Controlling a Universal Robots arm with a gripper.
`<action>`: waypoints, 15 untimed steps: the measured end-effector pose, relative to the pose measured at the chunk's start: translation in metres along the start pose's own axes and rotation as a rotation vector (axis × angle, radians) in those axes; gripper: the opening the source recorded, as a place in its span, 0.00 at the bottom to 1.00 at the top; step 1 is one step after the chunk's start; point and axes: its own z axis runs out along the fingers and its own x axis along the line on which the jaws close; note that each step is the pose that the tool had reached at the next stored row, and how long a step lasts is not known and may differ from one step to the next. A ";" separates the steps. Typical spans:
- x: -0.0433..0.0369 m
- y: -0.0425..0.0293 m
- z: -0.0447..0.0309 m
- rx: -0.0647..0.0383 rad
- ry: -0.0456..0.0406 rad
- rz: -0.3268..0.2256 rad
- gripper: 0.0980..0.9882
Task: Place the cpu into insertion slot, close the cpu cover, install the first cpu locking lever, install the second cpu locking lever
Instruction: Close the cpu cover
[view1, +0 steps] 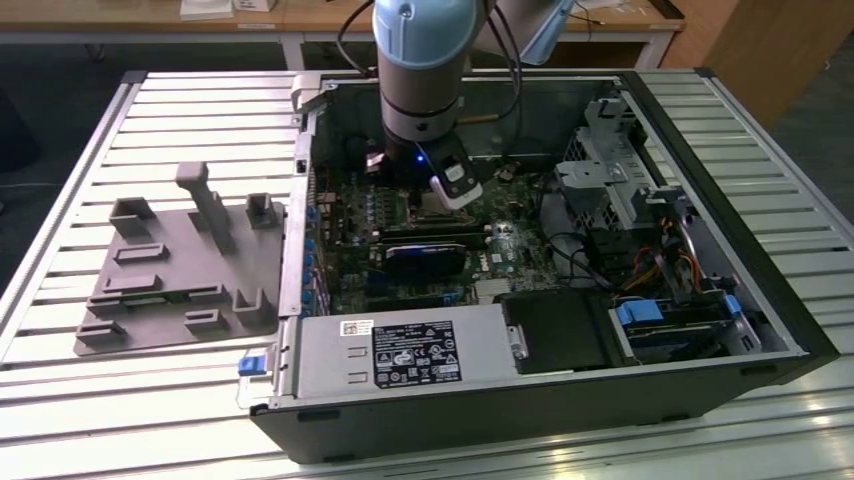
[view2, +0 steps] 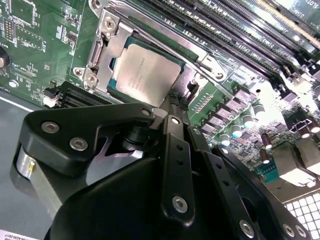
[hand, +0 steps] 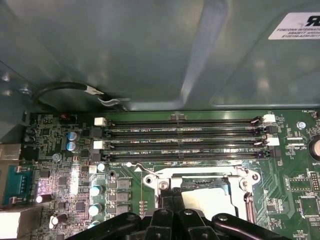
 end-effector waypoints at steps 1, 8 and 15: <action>-0.0002 -0.0002 0.0003 0.000 0.0000 0.000 0.00; -0.0037 -0.0012 0.0008 -0.002 -0.0001 0.000 0.00; -0.0054 0.0001 -0.0023 -0.007 -0.0007 0.000 0.00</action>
